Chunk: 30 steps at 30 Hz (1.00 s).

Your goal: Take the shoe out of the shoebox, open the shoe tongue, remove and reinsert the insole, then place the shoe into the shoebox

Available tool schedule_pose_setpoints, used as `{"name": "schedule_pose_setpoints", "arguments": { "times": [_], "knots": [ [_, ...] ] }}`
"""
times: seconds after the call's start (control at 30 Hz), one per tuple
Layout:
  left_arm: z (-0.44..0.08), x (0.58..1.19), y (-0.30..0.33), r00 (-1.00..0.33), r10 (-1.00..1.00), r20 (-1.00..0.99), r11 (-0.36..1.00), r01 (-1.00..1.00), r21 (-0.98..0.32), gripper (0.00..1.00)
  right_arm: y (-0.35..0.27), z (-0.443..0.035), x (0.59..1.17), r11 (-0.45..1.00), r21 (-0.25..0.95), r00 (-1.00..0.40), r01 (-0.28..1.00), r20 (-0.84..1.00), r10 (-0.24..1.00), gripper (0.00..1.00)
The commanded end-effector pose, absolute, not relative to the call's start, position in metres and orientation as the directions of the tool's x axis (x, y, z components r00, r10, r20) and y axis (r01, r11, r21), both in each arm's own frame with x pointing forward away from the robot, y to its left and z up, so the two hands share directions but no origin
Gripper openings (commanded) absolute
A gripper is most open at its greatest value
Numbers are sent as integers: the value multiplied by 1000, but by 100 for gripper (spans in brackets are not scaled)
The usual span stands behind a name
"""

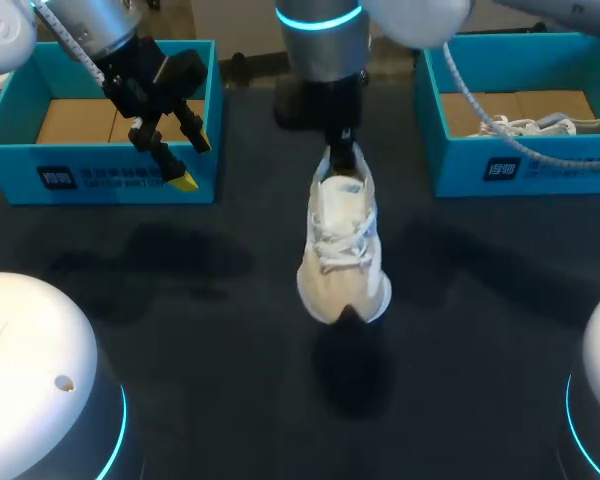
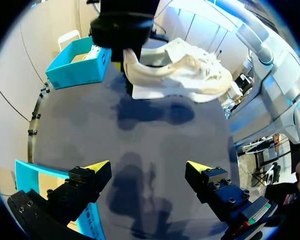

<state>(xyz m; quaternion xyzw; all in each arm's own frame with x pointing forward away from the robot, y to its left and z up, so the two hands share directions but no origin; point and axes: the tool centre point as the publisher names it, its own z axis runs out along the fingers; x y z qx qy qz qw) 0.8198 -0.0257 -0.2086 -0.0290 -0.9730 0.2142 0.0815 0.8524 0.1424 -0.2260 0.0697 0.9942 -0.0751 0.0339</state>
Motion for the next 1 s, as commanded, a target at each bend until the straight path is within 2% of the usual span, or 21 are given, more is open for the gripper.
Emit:
{"name": "schedule_pose_setpoints", "arguments": {
  "times": [0.03,0.57,0.63,1.0],
  "knots": [
    [-208,819,-25,-985,91,144,907,22,-421,100,133,-200,853,979,-148,-989,139,-80,128,0],
    [-208,819,-25,-985,91,144,907,22,-421,100,95,-143,872,975,-199,-990,96,-124,72,0],
    [-208,819,-25,-985,91,144,907,22,-421,100,90,-137,874,973,-191,-984,131,-148,104,0],
    [-208,819,-25,-985,91,144,907,22,-421,100,90,-137,874,973,-191,-984,131,-148,104,0]
  ]
}}
